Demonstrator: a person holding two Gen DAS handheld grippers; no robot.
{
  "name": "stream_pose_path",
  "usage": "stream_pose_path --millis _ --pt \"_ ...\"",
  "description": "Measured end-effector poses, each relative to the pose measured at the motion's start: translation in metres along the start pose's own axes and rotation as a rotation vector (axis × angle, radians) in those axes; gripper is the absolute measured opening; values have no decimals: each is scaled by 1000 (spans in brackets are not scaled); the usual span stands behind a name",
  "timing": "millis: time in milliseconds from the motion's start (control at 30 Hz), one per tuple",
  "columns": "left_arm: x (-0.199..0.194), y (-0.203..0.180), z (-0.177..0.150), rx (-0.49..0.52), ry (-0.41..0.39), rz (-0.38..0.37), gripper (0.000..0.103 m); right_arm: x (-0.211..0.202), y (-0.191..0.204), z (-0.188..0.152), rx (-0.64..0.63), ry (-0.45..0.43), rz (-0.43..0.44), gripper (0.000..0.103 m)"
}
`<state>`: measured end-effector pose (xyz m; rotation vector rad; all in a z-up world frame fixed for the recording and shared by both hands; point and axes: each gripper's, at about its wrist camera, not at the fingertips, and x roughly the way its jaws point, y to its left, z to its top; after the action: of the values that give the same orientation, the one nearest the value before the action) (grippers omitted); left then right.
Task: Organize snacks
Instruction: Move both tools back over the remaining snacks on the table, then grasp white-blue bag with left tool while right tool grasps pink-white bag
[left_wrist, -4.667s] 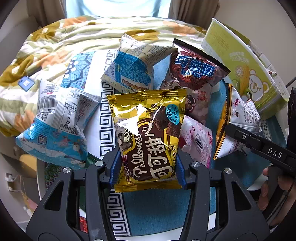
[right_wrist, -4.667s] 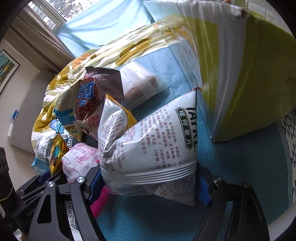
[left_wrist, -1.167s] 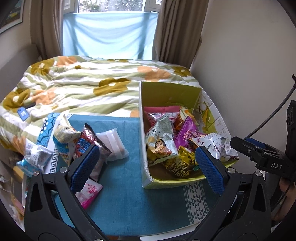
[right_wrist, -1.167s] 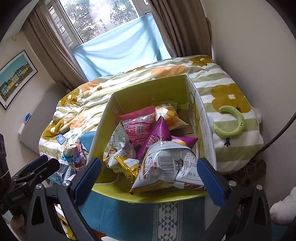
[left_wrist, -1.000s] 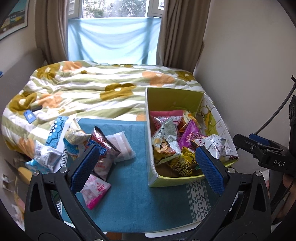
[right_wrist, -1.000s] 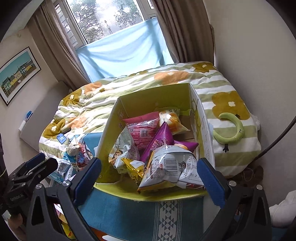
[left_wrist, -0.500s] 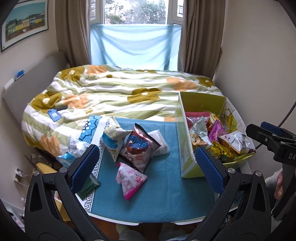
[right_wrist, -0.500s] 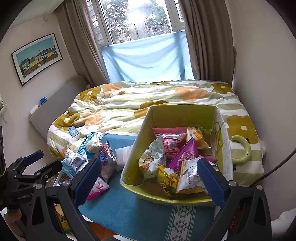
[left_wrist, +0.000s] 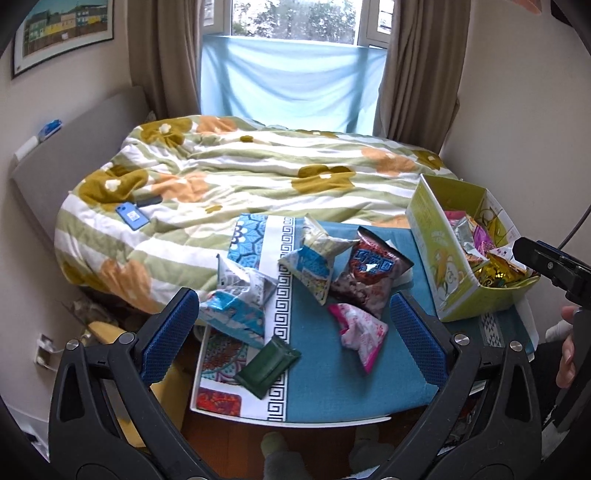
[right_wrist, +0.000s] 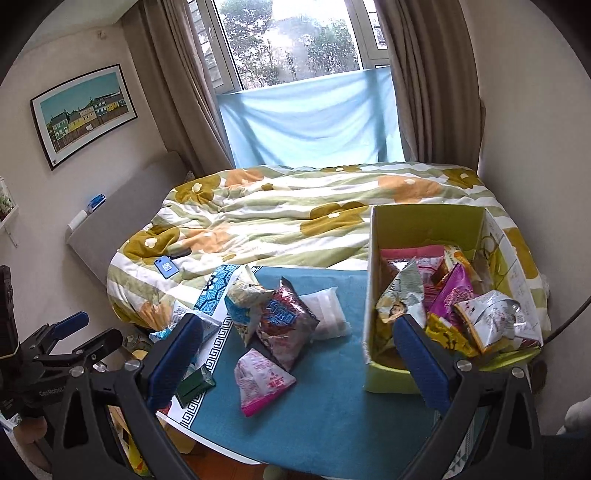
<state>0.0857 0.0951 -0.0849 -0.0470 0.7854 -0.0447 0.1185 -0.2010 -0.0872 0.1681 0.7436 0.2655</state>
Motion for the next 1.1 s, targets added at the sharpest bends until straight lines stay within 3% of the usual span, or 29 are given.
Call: stream_pose_path --millis 200,367,633,1100 --pt "25 58 -4 16 54 -48 102 22 45 -13 17 26 -30 103" --pt "65 84 -1 70 118 -107 102 50 75 -28 65 56 -66 103" --pt "141 88 -3 148 215 -159 102 103 95 -54 161 148 -129 103" --pt "239 76 -23 207 322 -85 102 192 72 -100 238 301 -178 103"
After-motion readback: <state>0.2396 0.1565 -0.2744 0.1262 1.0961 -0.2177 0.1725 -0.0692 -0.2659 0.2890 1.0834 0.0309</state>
